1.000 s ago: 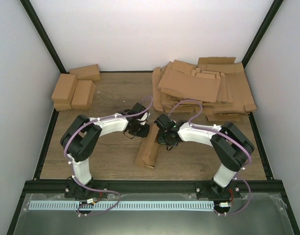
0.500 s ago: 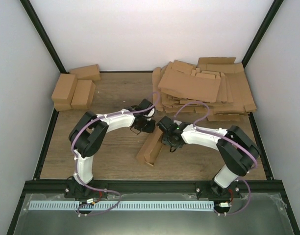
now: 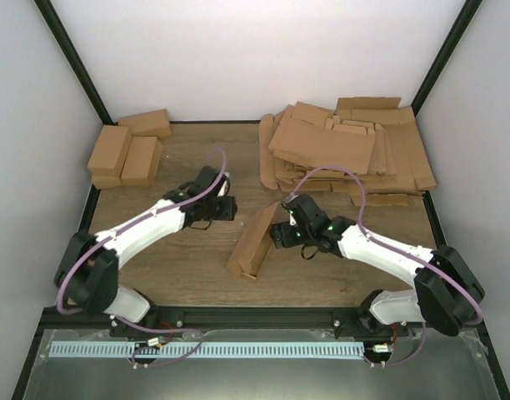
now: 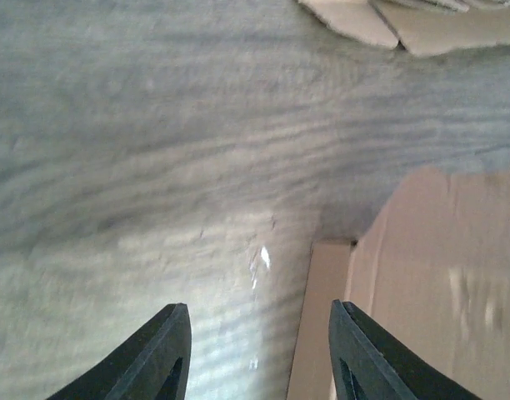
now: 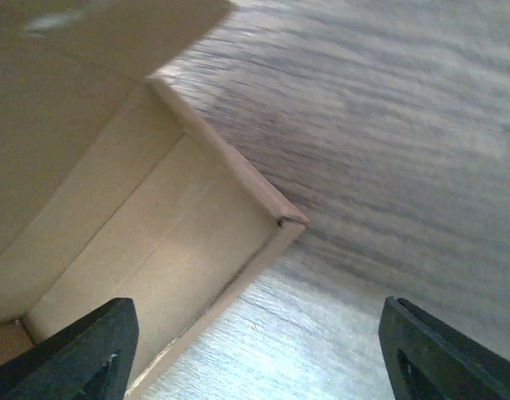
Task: Fold the paper box
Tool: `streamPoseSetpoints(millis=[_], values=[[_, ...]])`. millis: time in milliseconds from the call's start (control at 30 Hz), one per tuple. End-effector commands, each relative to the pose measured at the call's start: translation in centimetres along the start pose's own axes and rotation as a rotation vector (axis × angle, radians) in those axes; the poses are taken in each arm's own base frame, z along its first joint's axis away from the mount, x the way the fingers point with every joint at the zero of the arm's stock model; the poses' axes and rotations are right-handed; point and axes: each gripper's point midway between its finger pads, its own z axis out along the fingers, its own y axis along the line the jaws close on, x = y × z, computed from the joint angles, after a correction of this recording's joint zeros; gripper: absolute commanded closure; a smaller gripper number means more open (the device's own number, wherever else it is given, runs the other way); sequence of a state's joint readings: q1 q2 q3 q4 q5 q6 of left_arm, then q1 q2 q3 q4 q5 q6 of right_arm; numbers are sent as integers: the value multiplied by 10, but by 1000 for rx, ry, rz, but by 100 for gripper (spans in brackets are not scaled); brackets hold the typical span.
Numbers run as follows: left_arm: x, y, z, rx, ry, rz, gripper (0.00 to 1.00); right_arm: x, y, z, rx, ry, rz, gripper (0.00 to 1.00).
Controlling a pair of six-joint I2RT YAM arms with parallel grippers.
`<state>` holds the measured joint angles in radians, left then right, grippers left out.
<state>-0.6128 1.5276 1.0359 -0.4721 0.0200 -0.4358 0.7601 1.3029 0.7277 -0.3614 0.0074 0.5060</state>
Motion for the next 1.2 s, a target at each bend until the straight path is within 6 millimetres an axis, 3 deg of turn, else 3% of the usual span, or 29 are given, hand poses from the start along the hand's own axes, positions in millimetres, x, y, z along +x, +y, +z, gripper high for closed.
streamPoseSetpoints(millis=[0,133,233,333,433,733,1000,1167], values=[[31,15,-28,-15,22,-64,51,-30,32,-10,-137,-101,-241,15],[42,22,-53,-15,-9,-94,49,-52,41,1,-134,-167,-359,14],[42,26,-67,-24,-32,-100,49,-65,39,11,-134,-182,-379,21],[42,29,-73,-38,-38,-96,48,-70,45,20,-184,-185,-429,32],[42,33,-74,-53,-36,-92,49,-74,47,29,-187,-197,-471,34],[35,35,-78,-59,-52,-81,49,-64,47,59,-204,-142,-480,44],[33,24,-89,9,-41,-54,48,-65,37,56,-250,-166,-409,45],[34,28,-94,-15,-40,-36,47,-56,37,64,-254,-110,-442,58]])
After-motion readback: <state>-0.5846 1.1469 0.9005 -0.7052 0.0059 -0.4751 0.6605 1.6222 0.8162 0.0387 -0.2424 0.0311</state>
